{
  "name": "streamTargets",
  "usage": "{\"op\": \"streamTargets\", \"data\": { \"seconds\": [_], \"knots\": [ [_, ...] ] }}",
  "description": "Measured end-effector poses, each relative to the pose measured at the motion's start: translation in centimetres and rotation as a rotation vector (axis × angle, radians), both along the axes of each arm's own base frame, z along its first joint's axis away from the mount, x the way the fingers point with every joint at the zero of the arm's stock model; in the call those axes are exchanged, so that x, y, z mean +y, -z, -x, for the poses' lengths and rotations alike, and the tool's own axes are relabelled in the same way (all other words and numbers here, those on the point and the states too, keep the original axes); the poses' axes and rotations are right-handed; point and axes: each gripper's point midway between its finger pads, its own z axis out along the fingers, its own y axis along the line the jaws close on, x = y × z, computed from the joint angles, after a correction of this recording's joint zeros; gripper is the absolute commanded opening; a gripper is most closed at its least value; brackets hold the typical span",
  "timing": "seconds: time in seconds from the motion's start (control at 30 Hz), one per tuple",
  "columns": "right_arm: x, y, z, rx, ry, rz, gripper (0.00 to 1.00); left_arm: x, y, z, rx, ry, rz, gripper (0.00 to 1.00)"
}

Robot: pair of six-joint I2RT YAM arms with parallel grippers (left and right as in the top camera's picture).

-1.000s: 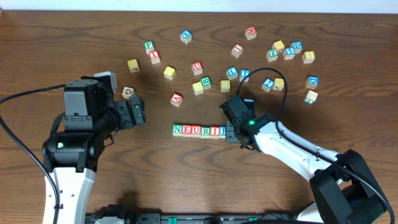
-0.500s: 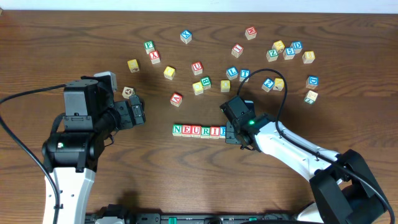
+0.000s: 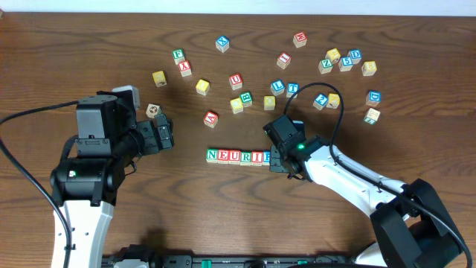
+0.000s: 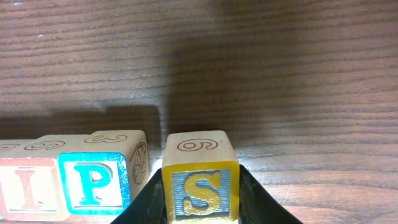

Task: Spell out NEURIPS
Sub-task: 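Lower the S block to the right of the P block, then open the right gripper and lift it off the S block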

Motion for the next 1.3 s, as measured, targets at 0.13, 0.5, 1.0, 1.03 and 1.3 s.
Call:
{"op": "streamTargets", "data": {
  "seconds": [0.13, 0.5, 1.0, 1.03, 1.3],
  "knots": [
    [0.0, 0.0, 0.0, 0.000, 0.001, 0.000, 0.35, 0.0, 0.0, 0.0, 0.000, 0.000, 0.000, 0.98],
    [0.0, 0.0, 0.0, -0.002, 0.003, 0.000, 0.34, 0.0, 0.0, 0.0, 0.000, 0.000, 0.000, 0.98],
    [0.0, 0.0, -0.1, -0.005, 0.004, 0.001, 0.34, 0.0, 0.0, 0.0, 0.000, 0.000, 0.000, 0.98],
    [-0.1, 0.0, -0.1, -0.003, 0.004, 0.002, 0.34, 0.0, 0.0, 0.0, 0.000, 0.000, 0.000, 0.98],
    [0.2, -2.3, -0.4, -0.058, 0.004, -0.037, 0.35, 0.0, 0.0, 0.0, 0.000, 0.000, 0.000, 0.98]
  ]
}}
